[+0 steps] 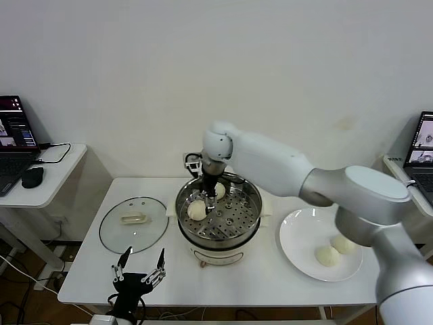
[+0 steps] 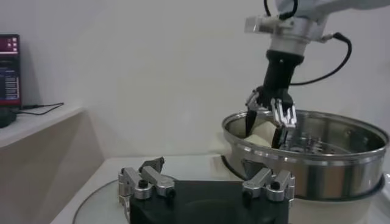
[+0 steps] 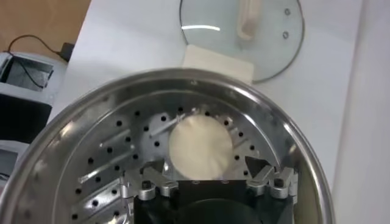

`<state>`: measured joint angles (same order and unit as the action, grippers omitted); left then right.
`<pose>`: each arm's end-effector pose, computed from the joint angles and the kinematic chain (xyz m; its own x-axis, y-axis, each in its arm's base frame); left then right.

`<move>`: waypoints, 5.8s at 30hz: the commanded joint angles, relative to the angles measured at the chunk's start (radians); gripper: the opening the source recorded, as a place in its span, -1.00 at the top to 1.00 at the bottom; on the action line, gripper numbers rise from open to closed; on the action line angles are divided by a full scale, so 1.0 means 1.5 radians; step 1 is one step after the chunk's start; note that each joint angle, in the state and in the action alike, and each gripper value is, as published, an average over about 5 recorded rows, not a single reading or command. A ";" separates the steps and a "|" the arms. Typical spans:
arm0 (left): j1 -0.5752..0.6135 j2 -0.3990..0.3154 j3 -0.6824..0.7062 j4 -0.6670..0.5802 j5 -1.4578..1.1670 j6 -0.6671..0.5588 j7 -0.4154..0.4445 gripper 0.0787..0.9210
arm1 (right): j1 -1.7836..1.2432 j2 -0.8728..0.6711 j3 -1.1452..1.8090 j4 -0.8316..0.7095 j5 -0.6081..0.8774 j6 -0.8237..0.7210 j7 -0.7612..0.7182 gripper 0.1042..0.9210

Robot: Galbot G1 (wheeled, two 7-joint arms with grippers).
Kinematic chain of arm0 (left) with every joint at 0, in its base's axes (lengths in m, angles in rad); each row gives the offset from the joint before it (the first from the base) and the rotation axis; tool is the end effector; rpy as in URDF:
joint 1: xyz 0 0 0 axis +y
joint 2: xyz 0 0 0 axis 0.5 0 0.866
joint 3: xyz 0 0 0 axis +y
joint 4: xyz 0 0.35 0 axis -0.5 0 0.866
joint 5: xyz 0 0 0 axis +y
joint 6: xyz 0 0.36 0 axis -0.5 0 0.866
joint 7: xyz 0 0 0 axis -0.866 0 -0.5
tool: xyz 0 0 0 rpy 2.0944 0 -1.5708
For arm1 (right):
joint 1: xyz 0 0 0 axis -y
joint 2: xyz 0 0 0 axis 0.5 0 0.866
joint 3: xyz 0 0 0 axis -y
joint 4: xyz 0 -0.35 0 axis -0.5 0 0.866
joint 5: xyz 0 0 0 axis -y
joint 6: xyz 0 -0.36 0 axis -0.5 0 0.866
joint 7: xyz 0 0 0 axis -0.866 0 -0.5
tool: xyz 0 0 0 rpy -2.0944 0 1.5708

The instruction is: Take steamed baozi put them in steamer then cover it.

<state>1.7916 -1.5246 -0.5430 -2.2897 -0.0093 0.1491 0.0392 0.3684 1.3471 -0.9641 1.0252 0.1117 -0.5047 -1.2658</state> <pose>0.1230 0.0105 -0.2663 -0.9834 0.0491 0.1749 0.0553 0.9980 0.0310 0.5883 0.1799 -0.0662 -0.0791 -0.2398 0.9676 -0.9620 -0.2361 -0.1372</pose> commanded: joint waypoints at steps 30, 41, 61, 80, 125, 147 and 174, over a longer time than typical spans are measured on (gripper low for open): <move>0.002 0.004 -0.028 0.033 -0.008 0.000 0.001 -0.77 | -0.336 -0.544 0.309 0.254 -0.229 0.143 -0.013 -0.76; 0.001 0.011 -0.051 0.054 -0.015 -0.002 0.002 -0.77 | -0.397 -0.487 0.334 0.192 -0.284 0.198 -0.016 -0.76; 0.008 0.010 -0.044 0.051 -0.008 -0.002 0.005 -0.77 | -0.458 -0.486 0.359 0.204 -0.304 0.188 -0.024 -0.76; 0.005 0.008 -0.032 0.063 0.004 -0.003 0.005 -0.77 | -0.492 -0.466 0.375 0.185 -0.320 0.193 0.012 -0.76; -0.010 0.012 -0.017 0.081 0.006 -0.012 -0.003 -0.77 | -0.061 -0.422 0.180 0.184 -0.058 0.214 -0.043 -0.28; 0.000 0.005 -0.016 0.062 0.007 -0.009 -0.017 -0.77 | 0.035 -0.153 0.110 0.220 -0.102 0.623 -0.071 -0.28; 0.000 -0.008 -0.007 0.038 0.003 -0.009 -0.015 -0.77 | -0.008 -0.148 -0.040 0.366 -0.299 0.669 -0.007 -0.30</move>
<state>1.7942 -1.5347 -0.5556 -2.2341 -0.0019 0.1349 0.0151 0.3675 1.1136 -0.9635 1.5387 -0.2891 0.4726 -1.2881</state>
